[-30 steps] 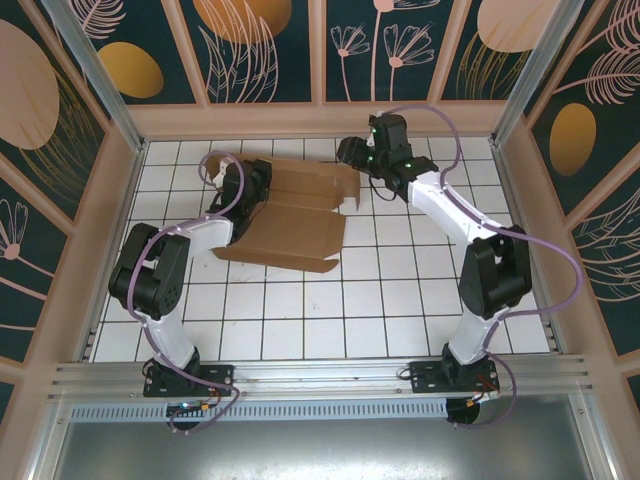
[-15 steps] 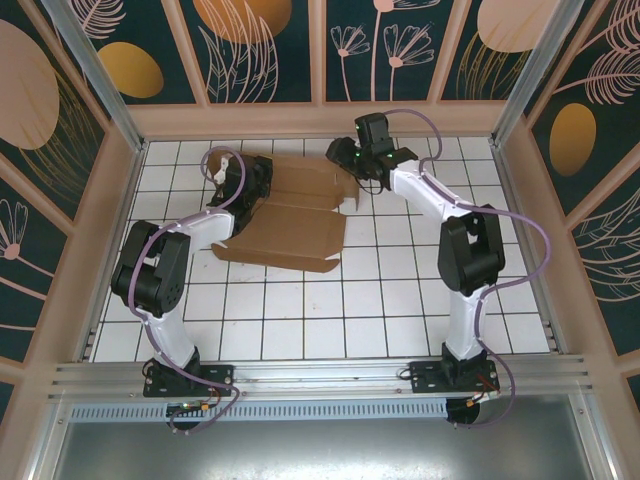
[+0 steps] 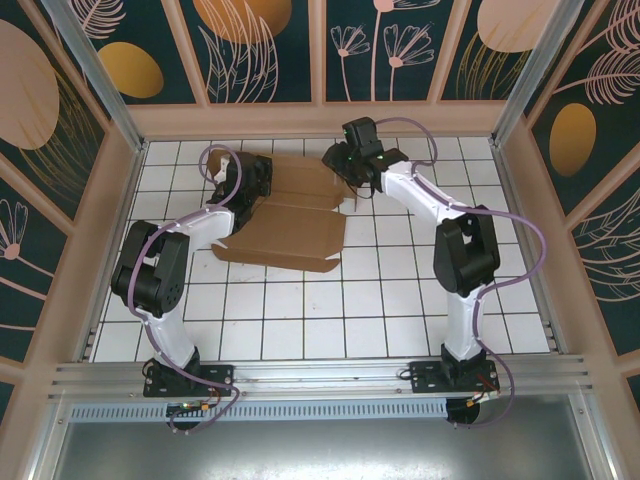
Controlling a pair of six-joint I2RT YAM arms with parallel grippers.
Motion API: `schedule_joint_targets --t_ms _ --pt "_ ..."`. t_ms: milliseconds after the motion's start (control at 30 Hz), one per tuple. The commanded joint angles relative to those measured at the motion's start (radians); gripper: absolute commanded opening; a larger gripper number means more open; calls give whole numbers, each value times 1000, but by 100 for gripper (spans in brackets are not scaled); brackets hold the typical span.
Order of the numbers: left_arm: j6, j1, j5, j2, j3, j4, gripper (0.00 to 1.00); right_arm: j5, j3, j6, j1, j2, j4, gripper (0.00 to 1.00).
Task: Fold the paper box
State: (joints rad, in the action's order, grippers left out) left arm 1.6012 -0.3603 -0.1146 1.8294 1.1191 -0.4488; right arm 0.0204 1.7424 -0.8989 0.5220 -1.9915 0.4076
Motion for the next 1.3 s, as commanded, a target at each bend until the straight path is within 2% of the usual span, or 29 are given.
schedule_joint_targets --t_ms 0,233,400,600,700,900,1133,1267 --pt "55 -2 -13 46 -7 131 0 -119 132 -68 41 -45 125 49" --pt "55 -6 -31 16 -24 133 0 25 72 -69 0 -81 -40 46" --pt "61 -8 -37 7 -28 153 0 10 61 -38 -8 -77 -53 46" --pt "128 -27 -59 -21 -42 194 0 240 -5 -24 -68 -77 -198 46" --pt "141 -43 -77 -31 -38 209 0 304 32 -2 -77 -100 -187 46" --pt "169 -66 -92 -49 -31 251 0 353 93 41 -83 -133 -150 44" --pt "197 -70 -107 -59 -42 274 0 431 139 69 -107 -183 -143 35" --pt "166 -66 -152 -53 -19 275 0 435 181 97 -116 -205 -120 32"
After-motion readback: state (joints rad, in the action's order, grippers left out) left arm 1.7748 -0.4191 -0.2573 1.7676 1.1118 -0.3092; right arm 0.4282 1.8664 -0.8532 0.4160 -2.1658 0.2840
